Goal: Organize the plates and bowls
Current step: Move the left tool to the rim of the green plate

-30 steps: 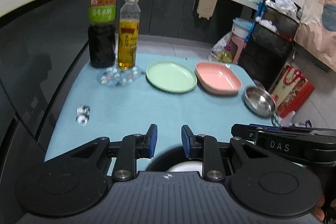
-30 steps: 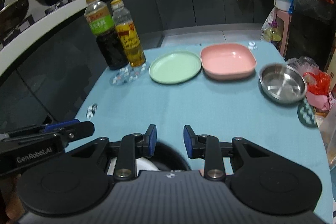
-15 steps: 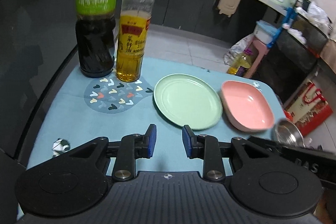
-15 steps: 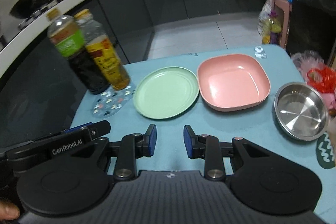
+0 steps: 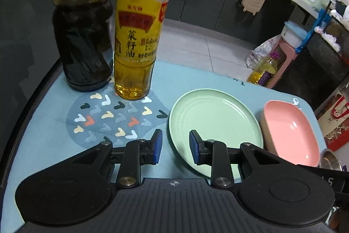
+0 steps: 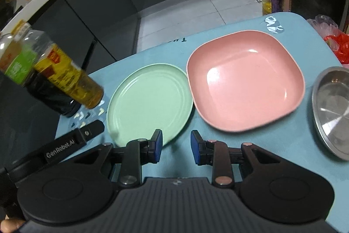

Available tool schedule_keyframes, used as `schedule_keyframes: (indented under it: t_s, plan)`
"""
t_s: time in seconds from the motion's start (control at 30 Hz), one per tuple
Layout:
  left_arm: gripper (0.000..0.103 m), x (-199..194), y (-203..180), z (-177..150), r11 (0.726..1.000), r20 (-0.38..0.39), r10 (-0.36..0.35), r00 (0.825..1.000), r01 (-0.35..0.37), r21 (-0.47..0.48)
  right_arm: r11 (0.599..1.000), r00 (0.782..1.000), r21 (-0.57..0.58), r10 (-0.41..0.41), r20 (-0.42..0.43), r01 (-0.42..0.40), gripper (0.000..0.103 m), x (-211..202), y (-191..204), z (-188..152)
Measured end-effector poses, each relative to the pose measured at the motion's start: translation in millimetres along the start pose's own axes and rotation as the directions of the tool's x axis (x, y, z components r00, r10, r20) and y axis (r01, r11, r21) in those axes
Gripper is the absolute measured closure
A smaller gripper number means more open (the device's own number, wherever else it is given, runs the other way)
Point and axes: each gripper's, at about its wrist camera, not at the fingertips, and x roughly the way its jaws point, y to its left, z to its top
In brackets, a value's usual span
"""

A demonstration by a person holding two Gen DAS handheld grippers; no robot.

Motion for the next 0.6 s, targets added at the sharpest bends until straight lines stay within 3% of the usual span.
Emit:
schedule_keyframes:
  t_s: [0.3,0.4,0.47,0.6]
  plan:
    - [0.079,29.8,12.4,9.7,0.997,-0.028,-0.020,0.999,0.018,-0.075,0.999,0.999,0.047,-0.014,-0.038,0.015,0.080,26.0,-4.7,7.1]
    - [0.082,35.2,9.8,8.1,0.998,-0.037,-0.015,0.999,0.013,-0.058,0.997,0.999,0.071,-0.006,-0.038,0.008,0.082,29.8,-7.6,9.6]
    - [0.093,37.5,6.8,5.6,0.999,-0.053,-0.016,0.998,0.014,-0.034,0.998,0.999,0.063,-0.012,-0.033,0.014,0.092,30.5,-8.0,10.4]
    - [0.093,26.1,0.6,-1.8,1.000,-0.031,-0.004,1.000,0.005,0.027,0.999,0.999,0.032,-0.024,-0.026,0.025,0.096,27.7,-4.3,6.1]
